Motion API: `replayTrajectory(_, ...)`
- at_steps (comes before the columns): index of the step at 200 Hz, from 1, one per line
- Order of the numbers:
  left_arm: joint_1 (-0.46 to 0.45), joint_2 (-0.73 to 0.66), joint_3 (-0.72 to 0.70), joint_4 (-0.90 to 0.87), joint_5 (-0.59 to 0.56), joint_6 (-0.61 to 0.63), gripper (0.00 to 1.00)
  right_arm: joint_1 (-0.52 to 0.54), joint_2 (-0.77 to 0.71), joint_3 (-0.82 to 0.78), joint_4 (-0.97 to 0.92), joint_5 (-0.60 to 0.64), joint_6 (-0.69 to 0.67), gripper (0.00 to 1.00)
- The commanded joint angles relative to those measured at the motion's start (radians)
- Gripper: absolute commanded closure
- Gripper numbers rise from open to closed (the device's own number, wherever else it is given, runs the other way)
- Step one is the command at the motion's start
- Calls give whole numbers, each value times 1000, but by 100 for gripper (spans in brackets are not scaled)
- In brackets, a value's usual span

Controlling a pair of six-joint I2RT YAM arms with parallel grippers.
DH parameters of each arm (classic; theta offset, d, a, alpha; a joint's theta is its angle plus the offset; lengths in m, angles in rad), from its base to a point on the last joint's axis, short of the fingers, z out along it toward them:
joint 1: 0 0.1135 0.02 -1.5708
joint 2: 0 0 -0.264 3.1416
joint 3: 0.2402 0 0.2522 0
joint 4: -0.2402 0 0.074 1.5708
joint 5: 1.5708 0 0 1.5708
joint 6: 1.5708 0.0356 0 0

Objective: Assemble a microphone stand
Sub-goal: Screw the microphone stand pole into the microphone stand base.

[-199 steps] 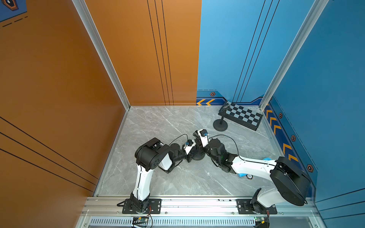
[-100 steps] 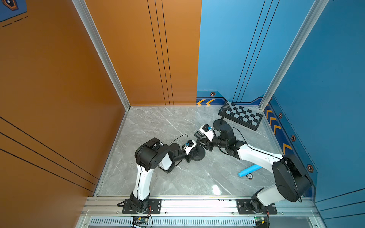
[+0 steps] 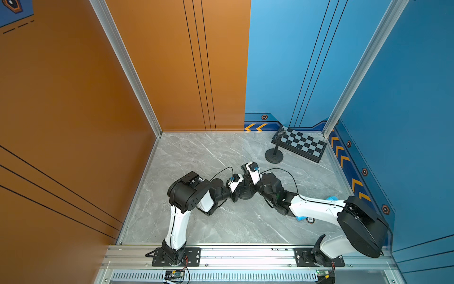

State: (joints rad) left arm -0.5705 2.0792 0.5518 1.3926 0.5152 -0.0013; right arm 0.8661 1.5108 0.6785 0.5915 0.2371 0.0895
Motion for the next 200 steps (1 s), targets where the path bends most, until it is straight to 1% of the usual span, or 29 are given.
replayTrajectory(1,-8,27,-4,-33,-64,-26,80,27,59,7,-33,166,74,95)
replayTrajectory(13,-9,26,-9,-32,-71,-23,82,25,41,13,-37,54,25,85)
replayTrajectory(23,-8,24,-17,-33,-78,-15,84,16,22,23,-54,-22,-4,75)
replayTrajectory(52,-9,54,-27,-32,-65,-6,88,-41,-53,63,-160,-295,-46,61)
replayTrajectory(63,-10,85,-22,-33,-48,-3,88,-59,-82,83,-208,-372,-70,59)
replayTrajectory(85,-14,117,-33,1,-56,-25,89,-99,-135,94,-273,-469,-94,57)
replayTrajectory(109,-13,98,-50,17,-43,-20,88,-148,-163,83,-305,-541,-101,56)
replayTrajectory(131,-14,75,-61,17,-36,-9,89,-157,-182,50,-292,-584,-125,55)
replayTrajectory(145,-9,71,-61,18,-29,-14,89,-156,-174,46,-300,-610,-148,55)
replayTrajectory(150,-8,71,-61,17,-26,-17,89,-192,-168,46,-303,-617,-154,55)
replayTrajectory(200,-14,76,-51,11,-38,-35,91,-281,-71,108,-312,-741,-190,55)
